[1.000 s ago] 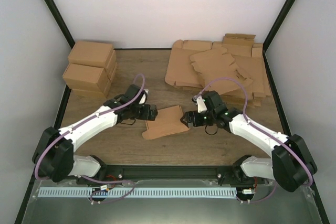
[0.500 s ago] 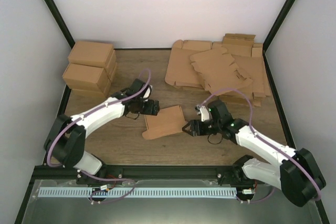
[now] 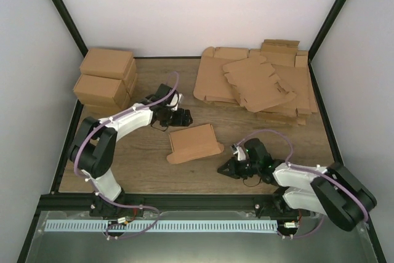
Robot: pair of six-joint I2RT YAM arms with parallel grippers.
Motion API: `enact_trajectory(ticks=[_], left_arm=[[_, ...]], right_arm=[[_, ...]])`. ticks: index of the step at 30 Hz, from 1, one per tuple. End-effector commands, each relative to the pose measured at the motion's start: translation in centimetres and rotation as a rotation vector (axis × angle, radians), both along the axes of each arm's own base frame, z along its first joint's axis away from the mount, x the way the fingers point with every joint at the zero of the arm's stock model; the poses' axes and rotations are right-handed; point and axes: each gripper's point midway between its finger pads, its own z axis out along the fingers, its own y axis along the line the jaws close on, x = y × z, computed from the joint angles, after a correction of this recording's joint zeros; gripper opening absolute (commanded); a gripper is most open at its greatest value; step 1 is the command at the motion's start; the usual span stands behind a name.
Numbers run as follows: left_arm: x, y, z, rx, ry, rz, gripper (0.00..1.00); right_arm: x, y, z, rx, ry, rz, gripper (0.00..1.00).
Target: Fold the paper box
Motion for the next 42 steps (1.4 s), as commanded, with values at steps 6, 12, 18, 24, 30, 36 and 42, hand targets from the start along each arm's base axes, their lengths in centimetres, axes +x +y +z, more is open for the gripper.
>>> enact_trajectory(ticks=[6, 12, 18, 24, 30, 36, 42], left_arm=[[1.0, -1.6, -0.8, -0.129, 0.039, -0.028, 0.83], [-0.5, -1.6, -1.8, -0.161, 0.09, -0.027, 0.82], [-2.4, -1.7, -2.2, -0.216, 0.136, -0.036, 0.82], [-4.1, -2.0, -3.1, -0.248, 0.194, -0.077, 0.8], [-5.2, -2.1, -3.9, -0.25, 0.233, -0.101, 0.79], [-4.7, -1.4, -3.3, -0.202, 0.191, -0.078, 0.8], [-3.2, -0.4, -1.8, -0.138, 0.111, -0.034, 0.86]], right_arm=[[3.0, 2.4, 1.3, 0.221, 0.075, -0.087, 0.01], [5.0, 2.4, 1.1, 0.253, 0.099, -0.165, 0.01], [8.2, 2.1, 1.4, 0.264, 0.058, -0.223, 0.01], [10.0, 2.8, 1.3, 0.274, 0.043, -0.222, 0.01], [10.8, 3.3, 1.1, 0.278, 0.033, -0.219, 0.01], [10.3, 2.8, 1.3, 0.237, 0.001, -0.205, 0.01], [8.9, 0.5, 0.2, 0.058, -0.019, -0.221, 0.11]])
